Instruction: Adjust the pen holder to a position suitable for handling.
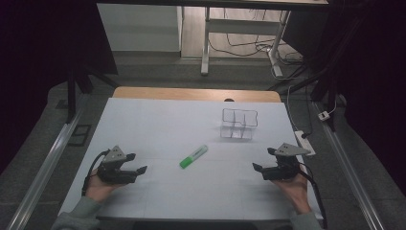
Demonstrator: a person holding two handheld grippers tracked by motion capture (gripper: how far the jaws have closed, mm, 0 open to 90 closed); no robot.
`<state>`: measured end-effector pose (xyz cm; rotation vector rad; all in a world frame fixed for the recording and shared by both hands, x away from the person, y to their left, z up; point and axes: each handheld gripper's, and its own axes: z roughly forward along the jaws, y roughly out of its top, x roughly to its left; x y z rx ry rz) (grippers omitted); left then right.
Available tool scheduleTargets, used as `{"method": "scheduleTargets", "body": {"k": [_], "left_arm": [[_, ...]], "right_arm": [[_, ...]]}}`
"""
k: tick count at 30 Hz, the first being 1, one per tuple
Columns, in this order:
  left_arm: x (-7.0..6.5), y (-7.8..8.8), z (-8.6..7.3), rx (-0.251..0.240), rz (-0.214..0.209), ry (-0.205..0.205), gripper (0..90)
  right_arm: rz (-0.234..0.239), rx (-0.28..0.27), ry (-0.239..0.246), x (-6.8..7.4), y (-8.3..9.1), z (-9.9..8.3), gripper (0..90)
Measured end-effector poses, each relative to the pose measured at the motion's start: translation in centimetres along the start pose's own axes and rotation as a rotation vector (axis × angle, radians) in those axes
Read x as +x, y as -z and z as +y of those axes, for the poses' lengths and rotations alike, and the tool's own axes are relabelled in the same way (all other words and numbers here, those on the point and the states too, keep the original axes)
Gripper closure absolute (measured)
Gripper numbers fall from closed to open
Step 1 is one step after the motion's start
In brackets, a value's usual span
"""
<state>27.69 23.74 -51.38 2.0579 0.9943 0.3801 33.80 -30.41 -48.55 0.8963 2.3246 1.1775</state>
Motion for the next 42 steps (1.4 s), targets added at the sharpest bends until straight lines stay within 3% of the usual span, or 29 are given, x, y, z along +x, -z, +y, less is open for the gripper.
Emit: {"method": "scheduleTargets", "body": {"k": [9, 23, 32, 36, 42], "left_arm": [[0.0, 0.0, 0.2, 0.001, 0.002, -0.011, 29.3], [0.0, 0.1, 0.4, -0.002, 0.002, -0.026, 29.3], [0.0, 0.0, 0.5, -0.004, -0.001, -0.03, 29.3], [0.1, 0.2, 0.3, -0.004, 0.005, -0.025, 29.1], [0.1, 0.0, 0.4, -0.004, 0.006, -0.026, 29.2]], "right_arm": [[0.0, 0.0, 0.015, 0.3, -0.2, -0.1, 13.4], [0.007, -0.016, -0.017, 0.1, -0.3, -0.1, 15.1], [-0.017, -0.034, -0.032, 0.2, -0.5, 0.4, 17.5], [-0.007, -0.058, -0.05, 0.2, -1.1, 0.8, 18.5], [-0.026, -0.038, -0.039, 0.4, -2.0, 1.5, 19.2]]}}
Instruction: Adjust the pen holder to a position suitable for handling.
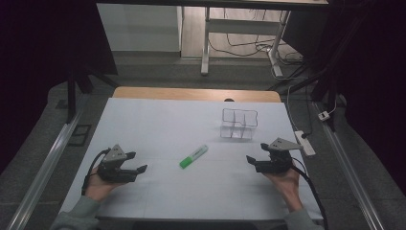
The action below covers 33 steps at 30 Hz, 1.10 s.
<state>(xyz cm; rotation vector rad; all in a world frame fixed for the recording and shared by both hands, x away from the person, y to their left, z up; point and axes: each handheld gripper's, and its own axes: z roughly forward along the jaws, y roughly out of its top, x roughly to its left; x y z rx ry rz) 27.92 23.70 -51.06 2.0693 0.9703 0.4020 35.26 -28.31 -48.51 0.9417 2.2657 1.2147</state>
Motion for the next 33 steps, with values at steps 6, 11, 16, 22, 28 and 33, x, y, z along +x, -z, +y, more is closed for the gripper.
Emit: {"method": "scheduleTargets", "body": {"k": [6, 11, 16, 22, 28, 33], "left_arm": [[0.1, -0.1, 0.0, 0.001, 0.003, -0.003, 29.2], [-0.1, 0.0, 0.1, 0.0, 0.006, -0.008, 29.2], [-0.2, -0.1, 0.0, 0.01, 0.011, -0.015, 29.0], [-0.1, -0.1, 0.0, 0.011, 0.014, -0.015, 28.9], [-0.1, 0.0, 0.0, 0.006, 0.015, -0.012, 28.8], [-0.2, -0.2, 0.0, 0.011, 0.015, -0.021, 28.8]], "right_arm": [[-0.027, 0.02, 0.0, -0.3, -0.8, 0.4, 19.1], [-0.037, 0.004, -0.015, -0.6, -1.0, 0.7, 20.1], [-0.046, 0.0, -0.016, -1.3, -1.4, 1.2, 20.6], [-0.069, 0.02, -0.017, -2.1, -1.9, 1.6, 21.5], [-0.094, 0.029, -0.041, -3.5, -2.1, 1.9, 22.6], [-0.1, 0.042, -0.068, -4.9, -2.4, 2.0, 24.4]]}}
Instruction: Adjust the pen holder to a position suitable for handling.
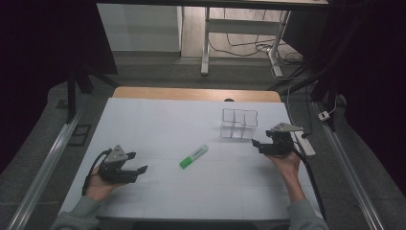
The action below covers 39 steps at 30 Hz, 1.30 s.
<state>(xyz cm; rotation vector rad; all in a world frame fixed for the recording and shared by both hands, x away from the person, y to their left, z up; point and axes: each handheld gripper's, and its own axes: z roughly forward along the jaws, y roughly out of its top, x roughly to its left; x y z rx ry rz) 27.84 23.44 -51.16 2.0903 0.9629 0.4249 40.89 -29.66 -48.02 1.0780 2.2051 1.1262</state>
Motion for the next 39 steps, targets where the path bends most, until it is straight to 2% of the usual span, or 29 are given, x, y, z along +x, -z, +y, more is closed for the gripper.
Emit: {"method": "scheduleTargets", "body": {"k": [7, 16, 17, 18, 21, 25, 28, 31, 35, 39], "left_arm": [[0.0, 0.0, 0.0, -0.001, 0.0, -0.001, 28.7], [0.0, 0.0, 0.0, -0.002, 0.0, -0.002, 28.7], [0.0, 0.0, 0.0, -0.001, 0.0, -0.004, 28.7], [0.0, 0.0, 0.0, 0.0, 0.0, -0.006, 28.7], [-0.1, 0.0, 0.1, 0.001, 0.001, -0.008, 28.7], [-0.1, -0.1, 0.1, 0.003, 0.001, -0.011, 28.7], [-0.1, -0.1, 0.1, 0.005, 0.0, -0.013, 28.6], [-0.1, 0.0, 0.0, 0.001, 0.0, -0.011, 28.6], [0.0, 0.0, 0.0, 0.002, 0.001, -0.011, 28.6], [0.0, 0.0, 0.0, 0.003, 0.003, -0.013, 28.6]], "right_arm": [[-0.004, -0.006, -0.011, -1.2, -0.9, 0.4, 28.9], [-0.034, 0.009, -0.01, -1.6, -1.8, 0.6, 37.3], [-0.044, 0.017, -0.008, -1.8, -1.9, 0.7, 40.9], [-0.044, 0.017, -0.008, -1.8, -1.9, 0.7, 40.9], [-0.045, 0.014, -0.017, -2.1, -2.2, 0.9, 53.0], [-0.024, 0.017, -0.021, -2.4, -2.6, 1.0, 64.6], [-0.032, 0.029, -0.021, -2.5, -2.8, 1.0, 68.9], [-0.019, 0.041, -0.029, -2.5, -2.8, 1.0, 70.6], [-0.015, 0.037, -0.015, -2.4, -2.6, 1.0, 79.5], [-0.032, 0.054, -0.017, -2.8, -2.8, 0.9, 89.0]]}}
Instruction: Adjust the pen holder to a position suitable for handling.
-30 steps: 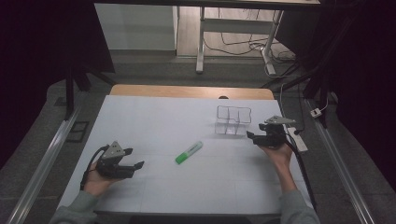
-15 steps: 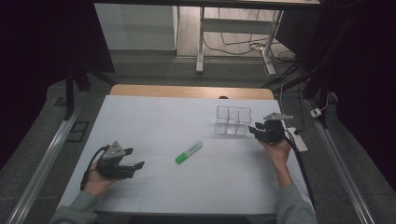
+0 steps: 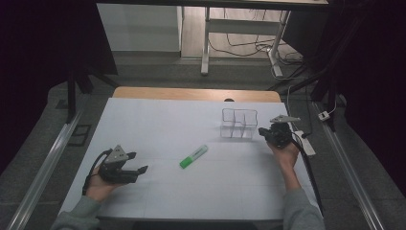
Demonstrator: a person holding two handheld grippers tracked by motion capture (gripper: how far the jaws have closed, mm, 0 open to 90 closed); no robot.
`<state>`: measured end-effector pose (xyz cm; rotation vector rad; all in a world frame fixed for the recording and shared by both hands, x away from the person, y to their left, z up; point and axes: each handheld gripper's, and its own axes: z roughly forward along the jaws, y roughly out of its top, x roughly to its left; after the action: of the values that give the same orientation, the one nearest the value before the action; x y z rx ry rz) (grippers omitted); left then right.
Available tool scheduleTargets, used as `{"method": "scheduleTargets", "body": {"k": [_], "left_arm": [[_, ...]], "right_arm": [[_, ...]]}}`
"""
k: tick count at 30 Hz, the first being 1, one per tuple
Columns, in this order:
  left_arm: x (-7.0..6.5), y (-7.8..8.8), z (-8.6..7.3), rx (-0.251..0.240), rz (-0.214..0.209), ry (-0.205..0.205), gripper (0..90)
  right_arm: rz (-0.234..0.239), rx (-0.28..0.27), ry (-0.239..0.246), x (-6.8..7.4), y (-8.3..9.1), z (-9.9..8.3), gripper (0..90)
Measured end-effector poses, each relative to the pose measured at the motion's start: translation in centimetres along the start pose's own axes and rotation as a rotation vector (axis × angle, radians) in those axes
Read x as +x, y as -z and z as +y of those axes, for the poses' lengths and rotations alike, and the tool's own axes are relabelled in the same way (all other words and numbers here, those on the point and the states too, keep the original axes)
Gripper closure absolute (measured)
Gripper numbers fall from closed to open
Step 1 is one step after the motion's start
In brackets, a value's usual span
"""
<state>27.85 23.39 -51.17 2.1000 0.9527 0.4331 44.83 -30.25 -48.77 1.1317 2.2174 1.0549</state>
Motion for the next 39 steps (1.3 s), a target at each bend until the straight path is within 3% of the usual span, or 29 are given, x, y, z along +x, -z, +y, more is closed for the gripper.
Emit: {"method": "scheduleTargets", "body": {"k": [5, 14, 24, 27, 39], "left_arm": [[0.0, -0.1, 0.0, 0.003, 0.001, -0.002, 28.7], [0.0, -0.2, 0.0, 0.009, 0.004, -0.006, 28.7], [-0.1, -0.2, 0.0, 0.015, 0.008, -0.013, 28.6], [0.0, -0.2, 0.0, 0.018, 0.009, -0.014, 28.6], [-0.1, -0.3, 0.0, 0.026, 0.004, -0.024, 28.6]], "right_arm": [[-0.019, 0.011, -0.003, -0.6, -0.5, 0.0, 89.2], [0.0, 0.007, -0.024, -1.1, -1.5, 0.1, 89.2], [0.014, 0.006, 0.025, -0.7, -2.6, 0.6, 89.2], [0.028, 0.002, 0.013, -0.8, -2.8, 0.6, 89.2], [0.05, 0.013, 0.068, 1.0, -3.9, 1.5, 89.2]]}}
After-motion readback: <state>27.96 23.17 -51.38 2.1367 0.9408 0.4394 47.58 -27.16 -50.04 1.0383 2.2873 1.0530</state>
